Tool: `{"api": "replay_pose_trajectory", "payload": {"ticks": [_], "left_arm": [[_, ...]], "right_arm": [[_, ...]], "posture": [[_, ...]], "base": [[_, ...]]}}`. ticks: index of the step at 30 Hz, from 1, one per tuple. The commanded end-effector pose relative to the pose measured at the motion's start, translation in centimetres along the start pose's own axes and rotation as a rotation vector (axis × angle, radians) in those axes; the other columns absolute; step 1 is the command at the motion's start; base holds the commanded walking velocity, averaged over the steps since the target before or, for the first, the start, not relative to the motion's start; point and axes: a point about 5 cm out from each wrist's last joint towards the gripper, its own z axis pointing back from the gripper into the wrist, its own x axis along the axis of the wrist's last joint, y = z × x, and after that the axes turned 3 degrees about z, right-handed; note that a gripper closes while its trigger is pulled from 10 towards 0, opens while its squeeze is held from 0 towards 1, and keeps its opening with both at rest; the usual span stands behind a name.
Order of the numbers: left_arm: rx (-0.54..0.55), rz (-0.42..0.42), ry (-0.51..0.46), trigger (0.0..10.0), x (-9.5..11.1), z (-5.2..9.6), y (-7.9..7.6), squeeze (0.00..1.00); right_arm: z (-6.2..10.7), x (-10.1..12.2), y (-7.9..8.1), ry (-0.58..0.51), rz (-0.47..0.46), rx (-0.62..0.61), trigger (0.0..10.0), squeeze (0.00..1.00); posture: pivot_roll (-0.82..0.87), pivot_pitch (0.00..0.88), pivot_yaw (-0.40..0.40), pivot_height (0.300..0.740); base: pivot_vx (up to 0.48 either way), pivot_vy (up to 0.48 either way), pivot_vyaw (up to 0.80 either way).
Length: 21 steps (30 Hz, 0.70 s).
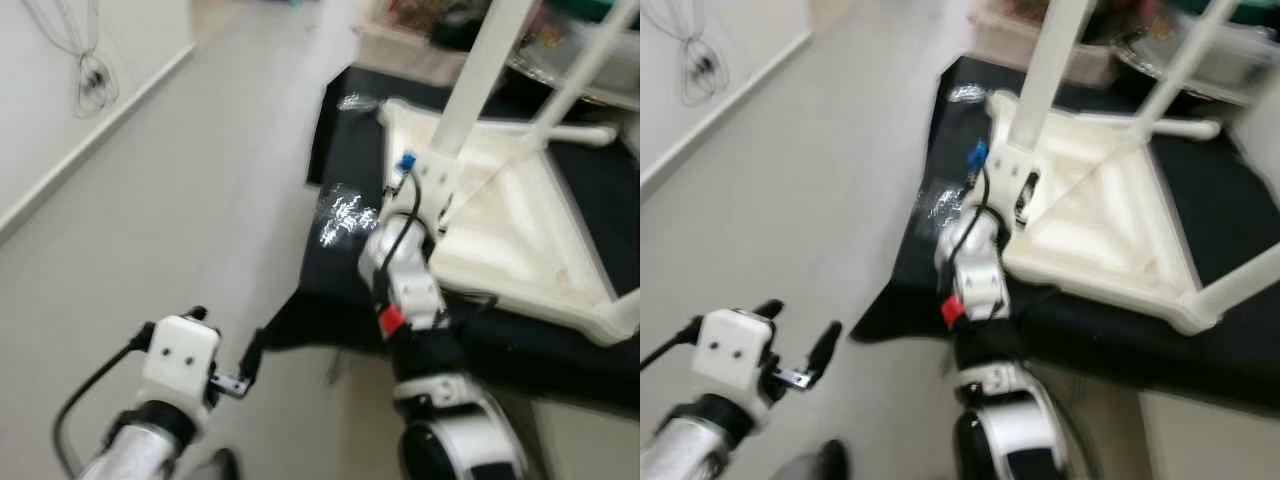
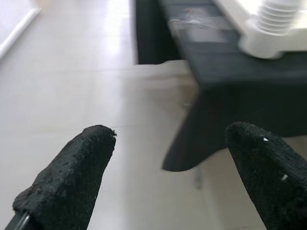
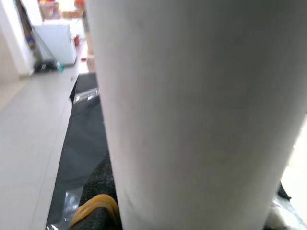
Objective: Building children table
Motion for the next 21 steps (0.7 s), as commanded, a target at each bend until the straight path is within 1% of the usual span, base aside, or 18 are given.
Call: {"api": "replay_pose_trajectory", "payload": {"ticks": [1,3,5,7,8,10,15,16,17,19,20,21], "left_arm": [[-0.006,-0.002,0.009,10.0,-0.2,0.0,-0.1,0.00],[-0.006,0.001,0.006,10.0,-0.2,-0.1,-0.2,0.00],[-0.006,0.001,0.006,10.0,-0.2,-0.1,-0.2,0.00],[-0.003,0.006,0.003,10.0,-0.2,-0.3,-0.2,0.00],[-0.003,0.006,0.003,10.0,-0.2,-0.3,-0.2,0.00],[0.000,0.014,0.003,10.0,-0.3,-0.4,-0.1,0.00],[-0.002,0.015,0.000,10.0,-0.3,-0.6,-0.1,0.00],[-0.004,0.002,-0.005,10.0,-0.2,-0.8,0.0,0.20],[-0.008,-0.019,-0.013,10.0,0.0,-1.2,0.1,1.00],[-0.013,-0.061,-0.027,10.0,0.3,-1.7,0.5,1.00],[-0.013,-0.061,-0.027,10.0,0.3,-1.7,0.5,1.00],[-0.013,-0.078,-0.032,10.0,0.3,-1.9,0.6,1.00]], "right_arm": [[2.6,0.2,3.7,0.081,-0.132,0.120,10.0,0.00],[2.1,2.0,3.8,0.012,-0.164,0.140,10.0,0.00],[2.1,2.0,3.8,0.012,-0.164,0.140,10.0,0.00],[1.5,3.9,3.5,-0.062,-0.184,0.124,10.0,0.00],[1.5,3.9,3.5,-0.062,-0.184,0.124,10.0,0.00],[1.0,5.4,3.2,-0.118,-0.198,0.110,10.0,0.00],[0.6,6.0,2.9,-0.135,-0.218,0.115,10.0,0.00],[0.4,6.0,2.9,-0.103,-0.256,0.153,10.0,0.00],[0.2,6.0,2.9,-0.083,-0.298,0.215,10.0,0.00],[0.2,6.0,2.7,-0.044,-0.375,0.308,10.0,0.00],[0.2,6.0,2.7,-0.044,-0.375,0.308,10.0,0.00],[0.1,5.9,2.6,-0.028,-0.401,0.335,10.0,0.00]], "posture": [[0.15,0.198,-0.147,0.740],[0.15,0.195,-0.146,0.740],[0.15,0.195,-0.146,0.740],[0.15,0.184,-0.145,0.740],[0.15,0.184,-0.145,0.740],[0.15,0.178,-0.140,0.740],[0.15,0.174,-0.139,0.740],[0.15,0.162,-0.138,0.740],[0.15,0.158,-0.137,0.740],[0.15,0.154,-0.136,0.740],[0.15,0.154,-0.136,0.740],[0.15,0.145,-0.132,0.740]], "base": [[0.000,0.000,0.00],[0.000,0.000,0.00],[0.000,0.000,0.00],[0.000,0.000,0.00],[0.000,0.000,0.00],[0.000,0.000,0.00],[0.000,0.000,0.00],[0.000,0.000,0.00],[0.000,0.000,0.00],[0.000,0.000,0.00],[0.000,0.000,0.00],[0.000,0.000,0.00]]}}
